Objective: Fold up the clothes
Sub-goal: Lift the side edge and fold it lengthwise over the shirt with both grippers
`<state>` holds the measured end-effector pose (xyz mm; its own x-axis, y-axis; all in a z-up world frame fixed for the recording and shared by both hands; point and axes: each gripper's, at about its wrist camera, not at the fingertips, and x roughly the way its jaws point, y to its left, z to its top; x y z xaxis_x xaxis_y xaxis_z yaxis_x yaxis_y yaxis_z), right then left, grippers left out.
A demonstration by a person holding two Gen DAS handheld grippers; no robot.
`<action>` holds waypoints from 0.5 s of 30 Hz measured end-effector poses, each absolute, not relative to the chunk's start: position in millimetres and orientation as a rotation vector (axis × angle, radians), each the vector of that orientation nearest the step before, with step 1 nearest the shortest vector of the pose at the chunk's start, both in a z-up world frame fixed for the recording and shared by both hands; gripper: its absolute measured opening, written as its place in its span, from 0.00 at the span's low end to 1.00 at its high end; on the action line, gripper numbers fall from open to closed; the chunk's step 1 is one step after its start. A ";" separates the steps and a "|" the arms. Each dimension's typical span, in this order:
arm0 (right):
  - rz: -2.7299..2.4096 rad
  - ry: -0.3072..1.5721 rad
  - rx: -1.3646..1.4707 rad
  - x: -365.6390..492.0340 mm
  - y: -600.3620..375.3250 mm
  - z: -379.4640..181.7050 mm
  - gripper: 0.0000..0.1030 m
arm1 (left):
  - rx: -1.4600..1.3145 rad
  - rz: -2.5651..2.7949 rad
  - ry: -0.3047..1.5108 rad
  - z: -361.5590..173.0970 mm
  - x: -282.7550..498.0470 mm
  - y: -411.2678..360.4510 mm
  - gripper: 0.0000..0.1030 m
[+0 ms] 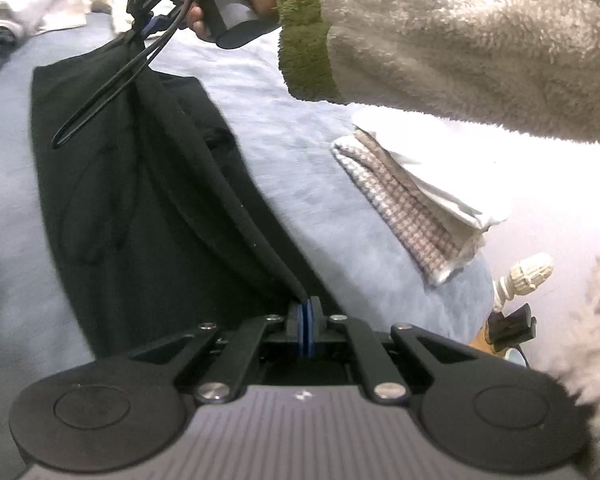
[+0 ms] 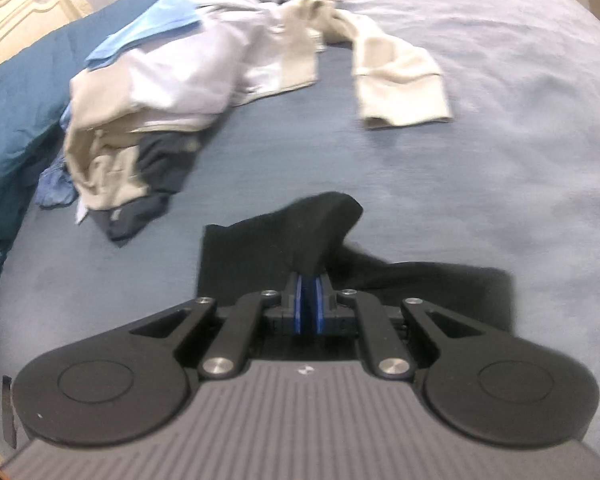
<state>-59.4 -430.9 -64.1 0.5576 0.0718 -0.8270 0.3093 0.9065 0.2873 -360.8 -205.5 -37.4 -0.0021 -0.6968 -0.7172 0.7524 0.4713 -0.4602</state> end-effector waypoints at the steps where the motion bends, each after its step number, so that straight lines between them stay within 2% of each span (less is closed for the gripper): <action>1: -0.145 0.979 0.439 -61.3 -441.1 -67.4 0.05 | 0.066 -1.140 1.087 -40.4 -361.5 -217.5 0.02; 9: -0.119 0.994 0.469 -75.1 -498.1 -94.9 0.05 | 0.114 -1.128 1.112 -64.6 -367.3 -280.0 0.02; 15: -0.112 0.978 0.526 -89.7 -524.4 -106.9 0.05 | 0.153 -1.125 1.122 -64.1 -373.5 -295.0 0.02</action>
<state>-89.7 -524.4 -106.9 0.5637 0.1410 -0.8138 0.3220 0.8698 0.3738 -373.5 -295.0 -64.1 -0.0163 -0.6354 -0.7720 0.7735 0.4812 -0.4124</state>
